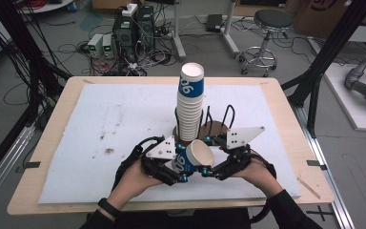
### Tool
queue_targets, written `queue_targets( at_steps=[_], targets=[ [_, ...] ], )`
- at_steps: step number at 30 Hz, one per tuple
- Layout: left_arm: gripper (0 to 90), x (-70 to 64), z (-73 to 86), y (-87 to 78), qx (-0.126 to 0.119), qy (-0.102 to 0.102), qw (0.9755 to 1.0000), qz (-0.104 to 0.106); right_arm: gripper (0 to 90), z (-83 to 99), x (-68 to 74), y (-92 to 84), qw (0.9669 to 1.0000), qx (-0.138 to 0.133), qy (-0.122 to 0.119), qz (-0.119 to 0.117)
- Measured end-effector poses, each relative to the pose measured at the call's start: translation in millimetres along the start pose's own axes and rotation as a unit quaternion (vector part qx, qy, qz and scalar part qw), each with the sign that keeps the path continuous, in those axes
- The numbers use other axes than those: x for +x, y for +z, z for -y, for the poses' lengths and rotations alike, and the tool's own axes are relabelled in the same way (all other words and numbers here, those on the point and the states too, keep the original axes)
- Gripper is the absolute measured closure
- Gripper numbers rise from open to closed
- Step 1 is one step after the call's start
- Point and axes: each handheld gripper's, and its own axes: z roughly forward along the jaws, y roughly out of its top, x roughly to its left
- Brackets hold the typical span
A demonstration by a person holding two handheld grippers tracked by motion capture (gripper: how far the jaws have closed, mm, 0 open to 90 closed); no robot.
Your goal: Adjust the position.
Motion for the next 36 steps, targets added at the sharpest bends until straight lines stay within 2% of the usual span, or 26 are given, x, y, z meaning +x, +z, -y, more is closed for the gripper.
queue_targets(
  at_steps=[4, 10, 13, 15, 19, 22, 24, 28, 30, 34, 36],
  targets=[
    [29.3, 4.4, 4.9, -6.2, -0.05, -0.01, 0.9987, 0.006, 17.3, 0.0, -2.6, -2.4, 0.9995, -0.02, 0.024, -0.003],
    [29.6, 8.6, 10.4, -13.3, -0.092, -0.028, 0.9954, -0.001, 17.3, -1.3, -5.3, -13.0, 0.9978, -0.054, 0.037, -0.002],
    [29.6, 10.4, 11.4, -19.2, -0.128, -0.037, 0.991, -0.004, 17.3, -0.3, -8.1, -16.8, 0.9966, -0.064, 0.053, -0.002],
    [29.6, 10.9, 11.5, -21.1, -0.143, -0.04, 0.9889, -0.003, 17.3, 1.1, -9.5, -16.8, 0.9957, -0.067, 0.064, 0.002],
    [29.5, 10.7, 11.7, -20.7, -0.154, -0.048, 0.9869, -0.002, 17.3, 2.1, -9.1, -13.4, 0.9928, -0.086, 0.082, -0.013],
    [29.5, 10.0, 12.1, -18.4, -0.16, -0.052, 0.9858, 0.003, 17.3, 0.8, -6.9, -10.0, 0.991, -0.102, 0.082, -0.027],
    [29.6, 9.1, 12.2, -15.6, -0.166, -0.056, 0.9845, 0.012, 17.3, -0.1, -4.6, -6.7, 0.9908, -0.103, 0.081, -0.031],
    [29.5, 5.9, 11.8, -9.1, -0.155, -0.05, 0.9865, 0.017, 18.0, -1.5, -1.0, -0.6, 0.9905, -0.109, 0.078, -0.03],
    [29.5, 5.3, 11.8, -7.1, -0.153, -0.053, 0.9866, 0.018, 22.1, -1.7, -0.9, -0.7, 0.9906, -0.112, 0.074, -0.028],
    [28.7, 4.3, 8.7, -6.8, -0.126, -0.045, 0.9909, 0.01, 24.3, -2.0, -0.9, -1.6, 0.9931, -0.098, 0.06, -0.026],
    [27.5, 3.1, 5.7, -6.6, -0.103, -0.042, 0.9938, 0.0, 24.6, -2.5, 0.0, -1.6, 0.9948, -0.087, 0.049, -0.02]
  ],
)
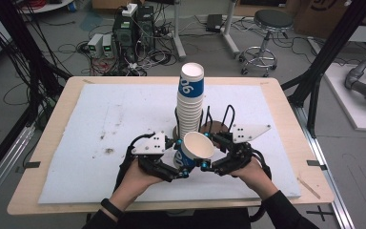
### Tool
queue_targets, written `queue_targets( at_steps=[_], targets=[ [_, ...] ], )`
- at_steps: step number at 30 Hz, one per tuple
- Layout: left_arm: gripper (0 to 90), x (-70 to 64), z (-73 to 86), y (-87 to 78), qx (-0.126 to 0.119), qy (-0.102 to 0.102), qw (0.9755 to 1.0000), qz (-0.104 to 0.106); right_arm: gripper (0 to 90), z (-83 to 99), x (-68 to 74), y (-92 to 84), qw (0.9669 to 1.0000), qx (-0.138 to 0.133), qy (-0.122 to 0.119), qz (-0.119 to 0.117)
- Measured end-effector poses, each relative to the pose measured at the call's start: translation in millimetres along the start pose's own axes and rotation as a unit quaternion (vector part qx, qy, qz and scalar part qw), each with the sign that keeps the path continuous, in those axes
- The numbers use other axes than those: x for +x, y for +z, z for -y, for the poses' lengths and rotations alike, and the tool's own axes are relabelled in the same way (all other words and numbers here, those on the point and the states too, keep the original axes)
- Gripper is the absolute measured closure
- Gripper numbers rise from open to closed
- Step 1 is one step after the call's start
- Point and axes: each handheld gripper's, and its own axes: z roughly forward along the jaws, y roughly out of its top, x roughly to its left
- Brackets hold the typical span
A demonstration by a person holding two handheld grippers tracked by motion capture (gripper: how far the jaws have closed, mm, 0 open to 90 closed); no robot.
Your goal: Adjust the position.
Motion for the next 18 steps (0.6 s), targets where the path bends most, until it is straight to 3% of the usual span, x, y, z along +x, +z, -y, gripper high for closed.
queue_targets(
  at_steps=[4, 9, 12, 16, 18],
  targets=[
    [24.2, -2.2, -4.3, 0.7, 0.044, 0.023, 0.9986, -0.019, 25.3, -1.7, 2.0, -0.1, 0.9992, 0.03, -0.021, 0.015],
    [23.9, -4.3, -2.8, 6.8, 0.055, 0.023, 0.9981, -0.015, 25.2, -5.0, 4.6, 1.6, 0.9974, 0.056, -0.041, 0.018],
    [28.5, -3.6, 0.3, 8.3, 0.037, 0.012, 0.9992, -0.003, 23.0, -5.3, 6.5, 3.4, 0.9973, 0.056, -0.043, 0.02],
    [28.8, -1.1, 5.5, 8.1, -0.003, -0.008, 0.9999, 0.014, 20.0, -3.7, 7.1, 4.6, 0.9992, 0.025, -0.024, 0.018],
    [28.9, -0.8, 6.4, 7.1, -0.021, -0.011, 0.9996, 0.013, 19.6, -2.5, 6.0, 4.3, 0.9998, 0.007, -0.012, 0.013]
  ],
)
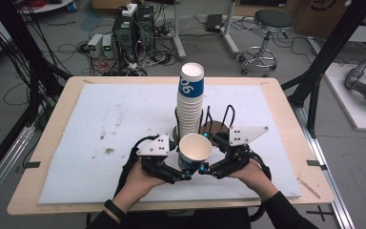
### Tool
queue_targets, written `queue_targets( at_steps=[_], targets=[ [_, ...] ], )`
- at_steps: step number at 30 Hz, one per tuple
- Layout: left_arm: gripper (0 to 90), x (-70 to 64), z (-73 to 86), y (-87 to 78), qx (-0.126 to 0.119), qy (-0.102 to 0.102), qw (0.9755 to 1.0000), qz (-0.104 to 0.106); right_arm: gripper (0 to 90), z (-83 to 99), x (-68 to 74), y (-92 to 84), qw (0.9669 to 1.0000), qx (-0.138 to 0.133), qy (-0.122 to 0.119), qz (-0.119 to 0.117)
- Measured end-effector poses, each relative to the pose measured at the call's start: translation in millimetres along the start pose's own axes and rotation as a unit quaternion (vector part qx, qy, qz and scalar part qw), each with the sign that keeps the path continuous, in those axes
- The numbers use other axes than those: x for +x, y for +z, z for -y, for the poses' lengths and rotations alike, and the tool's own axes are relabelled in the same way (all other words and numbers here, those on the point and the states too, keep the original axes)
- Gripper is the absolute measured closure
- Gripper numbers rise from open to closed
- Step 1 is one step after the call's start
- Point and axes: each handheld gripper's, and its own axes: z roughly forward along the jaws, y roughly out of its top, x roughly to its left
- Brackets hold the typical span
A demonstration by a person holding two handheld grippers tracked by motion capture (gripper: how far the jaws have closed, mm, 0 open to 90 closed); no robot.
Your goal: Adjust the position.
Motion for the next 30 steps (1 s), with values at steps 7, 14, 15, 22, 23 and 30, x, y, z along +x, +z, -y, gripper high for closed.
queue_targets(
  at_steps=[7, 14, 15, 22, 23, 30],
  targets=[
    [29.1, 0.0, 0.7, 0.7, -0.029, -0.004, 0.9995, 0.007, 19.0, 1.9, 0.6, 3.5, 0.9983, -0.044, 0.034, -0.015],
    [29.0, -0.6, 0.9, 2.2, -0.024, -0.003, 0.9997, 0.008, 21.0, 1.8, 3.5, 6.1, 0.9987, -0.048, 0.016, -0.004],
    [28.8, -0.9, 0.1, 1.8, -0.022, -0.007, 0.9997, 0.009, 21.9, 1.7, 3.3, 5.8, 0.9987, -0.047, 0.016, -0.006],
    [21.9, -5.0, -8.7, -0.1, -0.029, -0.013, 0.9995, 0.005, 22.7, 1.7, 4.1, 5.9, 0.9988, -0.047, 0.013, -0.009],
    [21.9, -5.2, -9.6, -0.5, -0.029, -0.012, 0.9995, 0.004, 22.8, 1.7, 4.0, 6.5, 0.9987, -0.049, 0.012, -0.011],
    [22.7, -4.5, -11.3, -1.1, -0.044, -0.027, 0.9986, 0.016, 22.8, 2.5, 6.9, 10.4, 0.9985, -0.049, 0.015, -0.015]
  ],
)
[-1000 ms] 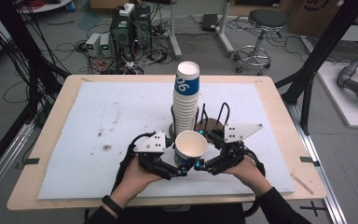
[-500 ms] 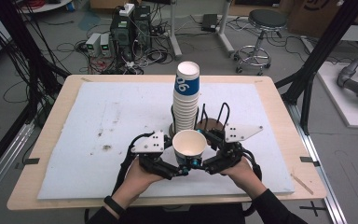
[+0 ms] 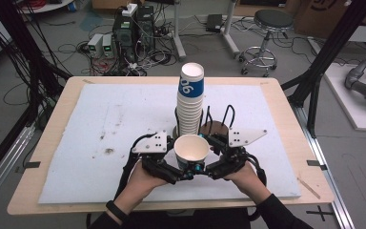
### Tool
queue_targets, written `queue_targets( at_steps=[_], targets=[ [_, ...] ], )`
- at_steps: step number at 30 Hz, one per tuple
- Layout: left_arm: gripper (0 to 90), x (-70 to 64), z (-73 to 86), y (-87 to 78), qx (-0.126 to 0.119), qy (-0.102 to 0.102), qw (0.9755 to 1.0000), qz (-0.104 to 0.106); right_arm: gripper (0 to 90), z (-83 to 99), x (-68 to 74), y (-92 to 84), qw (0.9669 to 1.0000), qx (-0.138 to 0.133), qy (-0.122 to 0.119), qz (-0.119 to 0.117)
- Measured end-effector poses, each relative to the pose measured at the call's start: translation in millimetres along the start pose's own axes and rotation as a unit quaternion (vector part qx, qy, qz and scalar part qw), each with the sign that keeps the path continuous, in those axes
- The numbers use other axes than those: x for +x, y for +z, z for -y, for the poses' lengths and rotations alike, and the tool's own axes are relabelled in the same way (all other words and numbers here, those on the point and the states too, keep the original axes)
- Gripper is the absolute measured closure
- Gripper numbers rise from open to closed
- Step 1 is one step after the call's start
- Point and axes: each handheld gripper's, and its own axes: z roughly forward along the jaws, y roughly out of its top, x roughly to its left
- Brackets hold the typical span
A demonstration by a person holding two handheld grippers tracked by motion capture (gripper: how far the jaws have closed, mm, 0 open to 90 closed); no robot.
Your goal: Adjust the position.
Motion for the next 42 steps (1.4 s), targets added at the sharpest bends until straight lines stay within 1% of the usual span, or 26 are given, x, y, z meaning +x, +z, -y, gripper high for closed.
queue_targets(
  at_steps=[2, 8, 10, 12, 14, 16, 18, 19, 20, 25, 27, 29, 31, 33, 35, 38, 39, 41, 42],
  targets=[
    [23.5, 0.3, -0.5, -0.7, 0.0, 0.001, 1.0, 0.002, 22.9, 0.4, 0.4, 1.1, 1.0, 0.0, -0.001, -0.003],
    [25.4, 0.3, -0.8, -1.8, 0.003, 0.001, 1.0, -0.001, 22.1, 0.6, -0.6, 1.9, 1.0, -0.001, 0.001, -0.002],
    [25.4, 0.0, -1.0, -1.8, 0.007, 0.005, 1.0, -0.003, 20.8, 0.3, -0.8, 2.1, 1.0, 0.003, 0.003, -0.005],
    [25.3, 0.4, -1.1, -2.2, 0.009, 0.007, 0.9999, 0.0, 19.4, -0.1, -1.7, 1.1, 0.9999, 0.009, 0.002, -0.008],
    [25.3, 0.9, -1.1, -2.6, 0.012, 0.004, 0.9999, 0.001, 19.0, -0.6, -2.4, -0.6, 0.9998, 0.014, 0.003, -0.011],
    [25.4, 1.2, -1.5, -3.6, 0.013, 0.005, 0.9999, 0.005, 18.9, -1.0, -2.3, -2.7, 0.9996, 0.025, -0.009, -0.011],
    [25.3, 1.3, -2.6, -4.8, 0.015, 0.008, 0.9999, 0.004, 18.9, -1.8, -3.3, -6.2, 0.9994, 0.026, -0.009, -0.019],
    [25.3, 1.7, -3.2, -5.9, 0.016, 0.01, 0.9998, 0.002, 18.9, -2.1, -3.8, -7.5, 0.9994, 0.027, -0.012, -0.019],
    [25.3, 1.9, -3.4, -6.9, 0.015, 0.01, 0.9998, 0.001, 18.9, -2.6, -4.7, -9.8, 0.9993, 0.028, -0.016, -0.018],
    [25.3, 4.2, -5.8, -13.7, 0.008, 0.009, 0.9999, -0.006, 18.9, -3.2, -9.1, -19.8, 0.9995, 0.026, -0.015, -0.011],
    [25.3, 5.2, -7.0, -16.5, 0.005, 0.009, 0.9999, -0.01, 18.9, -2.3, -11.3, -23.0, 0.9994, 0.03, -0.017, -0.007],
    [25.4, 6.0, -7.9, -18.9, 0.0, 0.007, 0.9999, -0.013, 19.0, -0.4, -12.9, -24.8, 0.9991, 0.038, -0.014, -0.007],
    [25.3, 6.8, -8.3, -20.5, -0.007, 0.003, 0.9999, -0.01, 19.0, 3.0, -14.0, -23.4, 0.9981, 0.057, -0.023, -0.005],
    [25.4, 7.1, -8.6, -21.2, -0.011, -0.001, 0.9999, -0.01, 19.0, 6.9, -13.8, -19.7, 0.9969, 0.074, -0.027, -0.004],
    [25.4, 7.7, -8.7, -21.9, -0.013, -0.003, 0.9999, -0.007, 19.0, 10.2, -13.4, -15.9, 0.9963, 0.081, -0.028, -0.003],
    [25.3, 7.1, -9.1, -21.9, -0.018, -0.007, 0.9998, -0.01, 19.0, 13.4, -12.8, -11.5, 0.9967, 0.077, -0.028, 0.0],
    [25.4, 7.1, -9.4, -22.0, -0.017, -0.005, 0.9998, -0.01, 19.0, 14.3, -12.6, -10.4, 0.9966, 0.078, -0.026, -0.002],
    [25.3, 6.6, -9.7, -22.0, -0.018, -0.005, 0.9998, -0.011, 19.0, 16.4, -11.7, -7.2, 0.9961, 0.084, -0.027, 0.001],
    [25.3, 6.2, -9.8, -22.0, -0.02, -0.006, 0.9997, -0.012, 19.0, 17.5, -11.5, -5.6, 0.9963, 0.083, -0.023, 0.0]
  ],
)
